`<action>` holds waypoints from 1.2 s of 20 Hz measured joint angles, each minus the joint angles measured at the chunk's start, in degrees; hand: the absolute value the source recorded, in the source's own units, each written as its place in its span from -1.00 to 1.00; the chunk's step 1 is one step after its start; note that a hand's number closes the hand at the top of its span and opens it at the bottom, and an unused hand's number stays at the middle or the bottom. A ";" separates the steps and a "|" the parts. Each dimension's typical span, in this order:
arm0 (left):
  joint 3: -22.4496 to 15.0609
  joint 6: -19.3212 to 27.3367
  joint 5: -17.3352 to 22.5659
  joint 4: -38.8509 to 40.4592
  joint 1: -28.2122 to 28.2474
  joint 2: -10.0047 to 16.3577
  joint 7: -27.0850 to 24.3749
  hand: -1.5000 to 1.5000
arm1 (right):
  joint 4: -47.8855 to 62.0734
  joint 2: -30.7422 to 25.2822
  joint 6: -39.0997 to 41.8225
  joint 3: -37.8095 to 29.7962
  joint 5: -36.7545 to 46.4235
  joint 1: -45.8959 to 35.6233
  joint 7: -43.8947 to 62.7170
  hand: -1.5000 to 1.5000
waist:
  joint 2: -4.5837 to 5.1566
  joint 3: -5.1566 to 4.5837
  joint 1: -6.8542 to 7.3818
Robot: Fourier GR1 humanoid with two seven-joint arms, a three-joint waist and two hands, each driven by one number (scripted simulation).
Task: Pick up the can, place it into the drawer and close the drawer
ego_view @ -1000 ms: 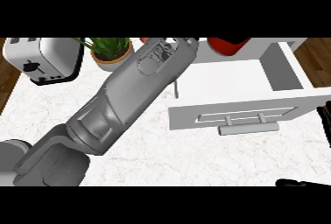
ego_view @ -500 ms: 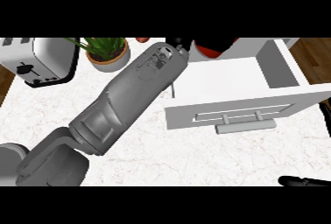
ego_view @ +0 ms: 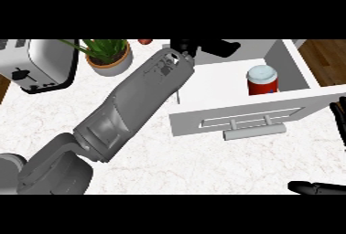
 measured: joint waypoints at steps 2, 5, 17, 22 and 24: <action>-0.65 0.97 0.64 -0.01 -0.01 0.00 0.25 -1.00 | -0.07 -0.30 0.00 -0.03 -0.21 -0.63 0.47 -1.00 | 0.02 -0.01 -0.13; -1.34 2.27 1.45 0.39 0.26 0.00 0.11 -1.00 | -1.39 -0.14 -0.32 0.42 -0.11 -0.67 1.50 -1.00 | 0.01 -0.02 -0.28; -1.51 5.54 5.95 -0.36 1.39 -0.01 -2.62 -1.00 | -5.63 -2.28 0.28 1.40 6.30 0.75 -1.71 -1.00 | 0.03 -0.09 -0.25; -0.79 5.60 8.23 -0.88 0.40 -0.02 -3.08 -1.00 | -6.58 -4.66 0.67 2.57 12.33 -0.01 -4.61 -1.00 | 0.01 -0.08 0.34; -0.15 5.64 9.27 -1.41 0.60 -0.01 -4.28 -1.00 | -6.63 -5.41 0.56 3.93 15.55 -0.73 -5.45 -1.00 | -0.01 -0.10 0.83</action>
